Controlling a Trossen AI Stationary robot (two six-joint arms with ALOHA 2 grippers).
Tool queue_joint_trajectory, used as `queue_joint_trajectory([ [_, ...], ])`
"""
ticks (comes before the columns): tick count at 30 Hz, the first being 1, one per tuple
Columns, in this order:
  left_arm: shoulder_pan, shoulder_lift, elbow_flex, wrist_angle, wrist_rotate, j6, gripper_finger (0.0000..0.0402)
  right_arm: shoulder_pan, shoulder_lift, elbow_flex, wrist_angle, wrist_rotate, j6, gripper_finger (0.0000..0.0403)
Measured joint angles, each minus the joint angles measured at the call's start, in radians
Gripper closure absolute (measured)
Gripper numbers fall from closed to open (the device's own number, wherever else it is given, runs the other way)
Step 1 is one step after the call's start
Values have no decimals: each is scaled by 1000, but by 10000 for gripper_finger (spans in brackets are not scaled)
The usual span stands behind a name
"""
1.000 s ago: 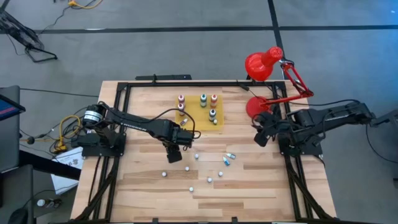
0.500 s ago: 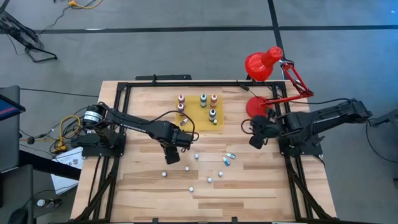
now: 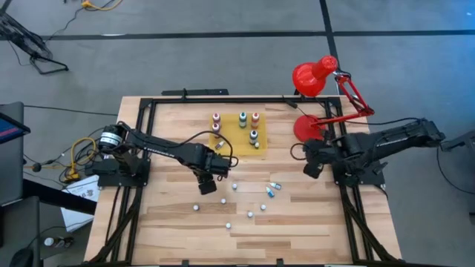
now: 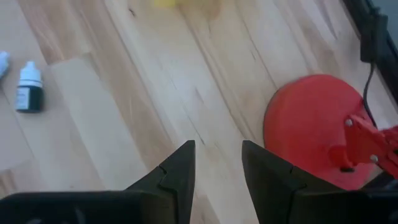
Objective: Pick & Place food coloring
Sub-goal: Put the small white food coloring in the bin
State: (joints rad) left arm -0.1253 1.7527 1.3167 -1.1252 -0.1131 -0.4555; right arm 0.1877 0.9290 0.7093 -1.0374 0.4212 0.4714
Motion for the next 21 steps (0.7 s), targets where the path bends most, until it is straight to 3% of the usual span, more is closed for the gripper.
queue_joint_trajectory([
  [4,0,0,0,1,0,1,277,2,-109,-66,64,-16,38,281],
  [11,0,0,0,1,0,5,277,31,-349,-278,372,-27,61,281],
  [16,-4,0,0,-2,-2,17,277,65,-452,-412,602,-29,61,281],
  [21,-3,0,-13,38,-6,55,277,102,-524,-494,703,-29,61,281],
])
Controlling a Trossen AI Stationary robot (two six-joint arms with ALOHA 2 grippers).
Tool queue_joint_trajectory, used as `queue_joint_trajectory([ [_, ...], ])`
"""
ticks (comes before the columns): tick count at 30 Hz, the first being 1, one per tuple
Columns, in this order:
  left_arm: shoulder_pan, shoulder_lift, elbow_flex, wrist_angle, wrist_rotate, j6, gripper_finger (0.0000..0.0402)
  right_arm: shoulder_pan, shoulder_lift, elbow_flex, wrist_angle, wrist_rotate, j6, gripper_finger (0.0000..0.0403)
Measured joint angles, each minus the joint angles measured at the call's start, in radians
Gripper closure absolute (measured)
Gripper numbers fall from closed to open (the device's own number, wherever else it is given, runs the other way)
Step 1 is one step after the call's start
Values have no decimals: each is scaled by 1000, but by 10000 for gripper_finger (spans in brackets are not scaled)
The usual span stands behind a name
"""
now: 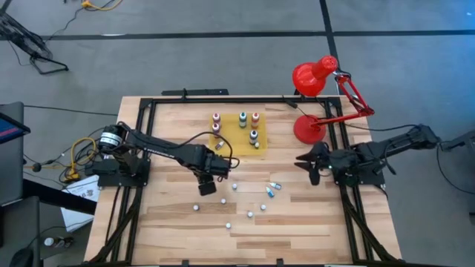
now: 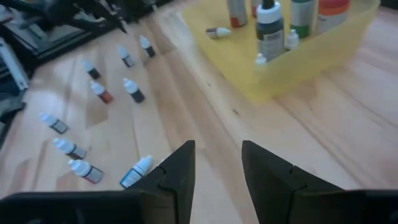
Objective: Pick & Place food coloring
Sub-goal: Put the small white food coloring in the bin
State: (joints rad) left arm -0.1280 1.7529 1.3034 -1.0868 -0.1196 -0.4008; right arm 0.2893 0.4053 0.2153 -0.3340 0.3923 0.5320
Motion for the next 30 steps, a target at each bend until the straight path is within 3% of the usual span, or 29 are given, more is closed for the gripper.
queue_joint_trajectory([
  [16,37,1,-189,126,40,3,277,31,-87,-58,6,1,0,281],
  [30,37,1,-190,165,28,42,277,31,-86,-58,6,1,0,281],
])
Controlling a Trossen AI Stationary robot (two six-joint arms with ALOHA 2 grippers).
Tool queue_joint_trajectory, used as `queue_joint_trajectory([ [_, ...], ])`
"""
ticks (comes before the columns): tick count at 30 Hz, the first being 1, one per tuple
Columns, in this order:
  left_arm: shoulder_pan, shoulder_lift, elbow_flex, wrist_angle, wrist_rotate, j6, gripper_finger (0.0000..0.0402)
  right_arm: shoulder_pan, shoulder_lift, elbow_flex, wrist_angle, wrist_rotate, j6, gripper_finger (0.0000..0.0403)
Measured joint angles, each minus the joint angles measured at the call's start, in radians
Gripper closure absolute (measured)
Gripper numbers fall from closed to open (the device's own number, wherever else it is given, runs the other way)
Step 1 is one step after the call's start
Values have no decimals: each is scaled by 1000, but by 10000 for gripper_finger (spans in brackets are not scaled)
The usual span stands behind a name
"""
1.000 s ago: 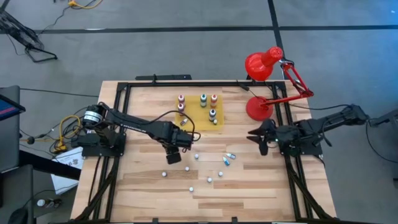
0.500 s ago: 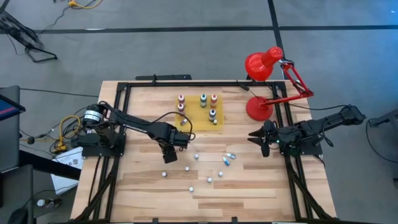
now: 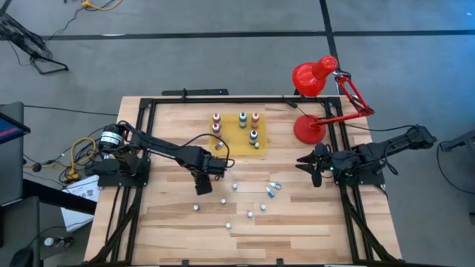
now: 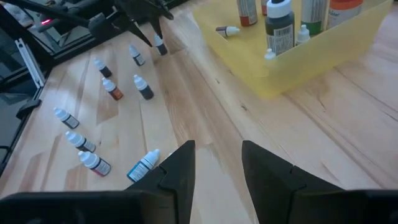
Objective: Pick & Place food coloring
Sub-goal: Put the small white food coloring in the bin
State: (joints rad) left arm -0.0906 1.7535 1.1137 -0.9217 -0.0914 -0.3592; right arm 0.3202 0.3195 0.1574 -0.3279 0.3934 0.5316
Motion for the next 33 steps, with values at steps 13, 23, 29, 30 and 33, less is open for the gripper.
queue_joint_trajectory([
  [13,0,0,5,-7,6,1,277,0,0,0,0,0,0,281],
  [23,2,0,0,27,6,3,277,0,0,0,0,0,0,281],
  [29,4,0,0,32,3,3,291,0,0,0,0,0,0,281],
  [30,6,0,0,35,2,3,297,0,0,0,0,0,0,281],
  [33,12,0,0,51,1,3,322,0,0,0,0,0,0,281],
])
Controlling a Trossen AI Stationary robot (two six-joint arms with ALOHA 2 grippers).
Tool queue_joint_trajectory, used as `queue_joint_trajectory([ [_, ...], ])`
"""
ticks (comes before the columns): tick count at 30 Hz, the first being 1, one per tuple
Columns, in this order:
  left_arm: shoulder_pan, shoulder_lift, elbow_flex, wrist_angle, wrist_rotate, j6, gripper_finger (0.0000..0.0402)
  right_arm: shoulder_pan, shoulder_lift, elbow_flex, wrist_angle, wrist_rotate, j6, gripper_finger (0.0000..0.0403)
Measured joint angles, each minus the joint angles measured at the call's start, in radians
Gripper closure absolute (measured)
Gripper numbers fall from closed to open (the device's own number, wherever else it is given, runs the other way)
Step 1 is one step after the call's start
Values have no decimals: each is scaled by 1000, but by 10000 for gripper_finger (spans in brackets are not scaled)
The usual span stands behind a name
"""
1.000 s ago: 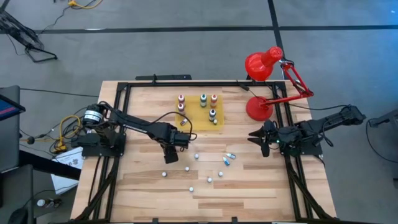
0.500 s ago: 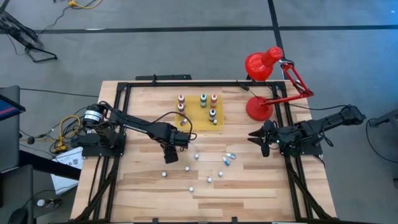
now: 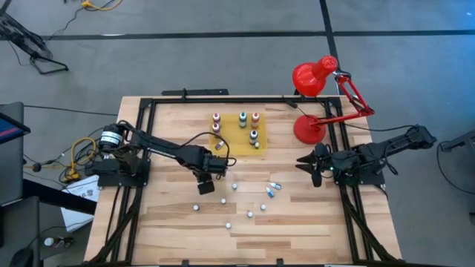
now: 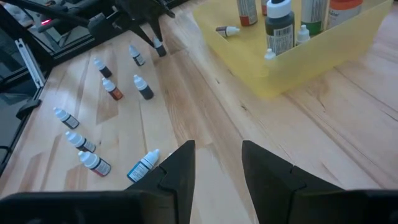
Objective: Pick & Place food coloring
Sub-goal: Put the small white food coloring in the bin
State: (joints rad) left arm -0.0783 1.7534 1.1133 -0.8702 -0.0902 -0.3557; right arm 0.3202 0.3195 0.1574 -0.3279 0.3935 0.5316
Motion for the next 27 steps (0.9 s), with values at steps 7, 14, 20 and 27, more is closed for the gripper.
queue_joint_trajectory([
  [7,28,-3,0,17,24,3,364,0,0,0,0,0,0,281],
  [14,35,0,25,20,35,-4,352,0,0,0,0,0,0,281],
  [20,35,0,173,-26,11,38,356,0,0,0,0,0,0,281],
  [27,81,0,365,-21,-179,222,351,0,0,0,0,0,0,281],
])
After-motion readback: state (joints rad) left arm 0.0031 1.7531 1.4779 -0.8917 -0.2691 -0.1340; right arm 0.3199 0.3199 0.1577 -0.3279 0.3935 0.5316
